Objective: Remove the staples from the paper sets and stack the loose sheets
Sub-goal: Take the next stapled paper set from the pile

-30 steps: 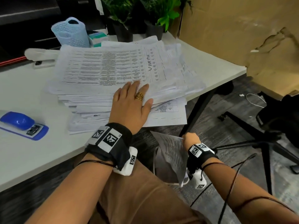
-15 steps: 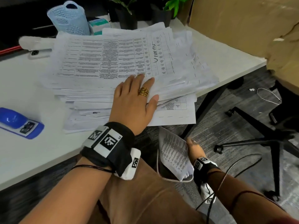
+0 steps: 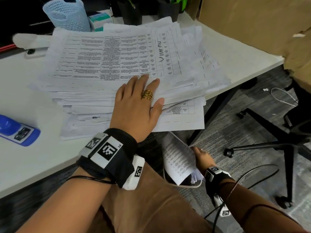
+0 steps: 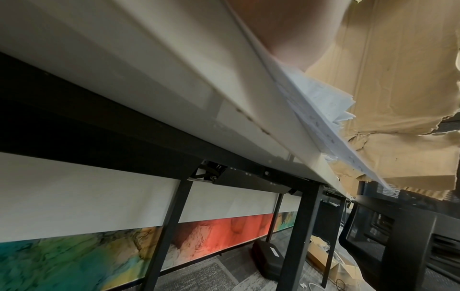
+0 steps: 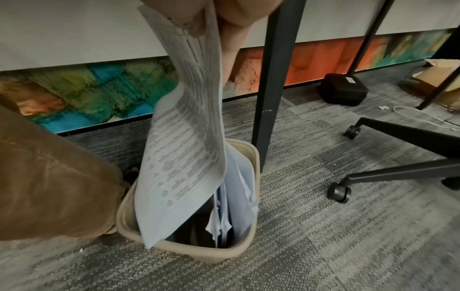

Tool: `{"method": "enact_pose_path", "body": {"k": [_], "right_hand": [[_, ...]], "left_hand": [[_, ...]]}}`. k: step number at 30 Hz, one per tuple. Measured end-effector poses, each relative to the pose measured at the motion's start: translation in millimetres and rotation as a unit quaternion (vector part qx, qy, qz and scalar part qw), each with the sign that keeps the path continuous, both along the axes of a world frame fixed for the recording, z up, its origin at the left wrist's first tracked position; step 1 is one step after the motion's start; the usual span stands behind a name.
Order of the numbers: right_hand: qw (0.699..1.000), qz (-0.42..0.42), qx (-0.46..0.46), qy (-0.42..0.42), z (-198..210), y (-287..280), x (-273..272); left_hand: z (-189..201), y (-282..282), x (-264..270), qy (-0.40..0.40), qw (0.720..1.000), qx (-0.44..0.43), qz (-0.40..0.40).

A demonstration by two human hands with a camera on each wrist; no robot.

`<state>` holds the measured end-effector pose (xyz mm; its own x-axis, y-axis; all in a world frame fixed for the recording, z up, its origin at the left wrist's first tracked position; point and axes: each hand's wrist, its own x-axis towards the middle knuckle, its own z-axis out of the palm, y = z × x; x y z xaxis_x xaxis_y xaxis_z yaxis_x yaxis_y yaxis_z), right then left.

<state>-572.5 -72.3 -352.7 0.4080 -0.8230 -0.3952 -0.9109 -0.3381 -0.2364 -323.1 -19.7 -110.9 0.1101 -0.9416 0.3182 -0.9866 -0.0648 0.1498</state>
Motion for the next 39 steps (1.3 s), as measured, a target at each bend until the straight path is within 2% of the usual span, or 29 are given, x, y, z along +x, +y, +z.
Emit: {"method": "enact_pose_path", "body": {"k": [3, 7, 12, 14, 17, 21, 24, 25, 29, 30, 31, 32, 33, 36, 39], "right_hand": [[1.0, -0.005, -0.008, 0.0, 3.4, -4.5, -13.4], [0.999, 0.044, -0.023, 0.022, 17.1, -10.3, -31.9], [0.998, 0.051, -0.017, 0.029, 15.1, -9.7, -39.4], [0.998, 0.062, 0.006, 0.023, 10.7, -3.1, -36.1], [0.994, 0.055, 0.09, 0.023, 5.4, 14.0, -19.3], [0.985, 0.083, 0.15, 0.036, -17.3, 20.9, -4.4], [0.972, 0.182, 0.142, 0.046, -45.9, 16.7, -1.4], [0.968, 0.216, 0.11, 0.061, -52.9, 16.8, -1.4], [0.983, 0.155, 0.096, 0.032, -111.6, 10.9, -17.1], [0.983, 0.167, 0.077, 0.024, -107.2, 11.1, -17.3], [0.979, 0.191, 0.07, 0.009, -87.3, 14.4, -11.4], [0.981, 0.18, 0.071, -0.034, -70.3, 17.1, -5.9], [0.979, 0.196, 0.045, -0.035, -54.2, 16.9, -3.6], [0.983, 0.16, 0.006, 0.085, -24.0, 15.6, 6.3], [0.982, 0.165, -0.041, 0.082, 6.2, 5.5, 20.5]], "left_hand": [[0.6, 0.1, 0.0, -0.002, 1.0, 0.002, 0.0], [0.9, 1.1, -0.3, 0.003, 1.0, 0.004, -0.002], [2.6, 1.2, -0.7, 0.0, 1.0, 0.012, 0.003], [2.0, 1.2, -0.8, -0.001, 1.0, 0.013, 0.004], [1.9, 1.1, -0.5, 0.001, 1.0, 0.012, 0.003], [1.1, 1.0, 0.0, 0.005, 1.0, 0.007, 0.002], [0.5, 0.6, 1.2, 0.007, 1.0, 0.007, 0.004], [0.4, 0.8, 1.3, 0.008, 1.0, 0.008, 0.004], [-0.7, 0.7, 0.5, 0.007, 1.0, 0.006, 0.004], [-0.9, 0.9, 0.4, 0.007, 1.0, 0.004, 0.004], [-0.9, 0.9, 0.5, 0.006, 1.0, 0.001, 0.005], [-0.9, 0.8, 0.4, 0.005, 1.0, 0.0, 0.006], [-0.8, 0.1, 0.4, 0.003, 1.0, 0.002, 0.006], [-1.2, -0.1, 0.3, 0.003, 1.0, 0.006, 0.001], [-2.0, 0.7, 1.2, 0.013, 1.0, 0.004, 0.001]]}}
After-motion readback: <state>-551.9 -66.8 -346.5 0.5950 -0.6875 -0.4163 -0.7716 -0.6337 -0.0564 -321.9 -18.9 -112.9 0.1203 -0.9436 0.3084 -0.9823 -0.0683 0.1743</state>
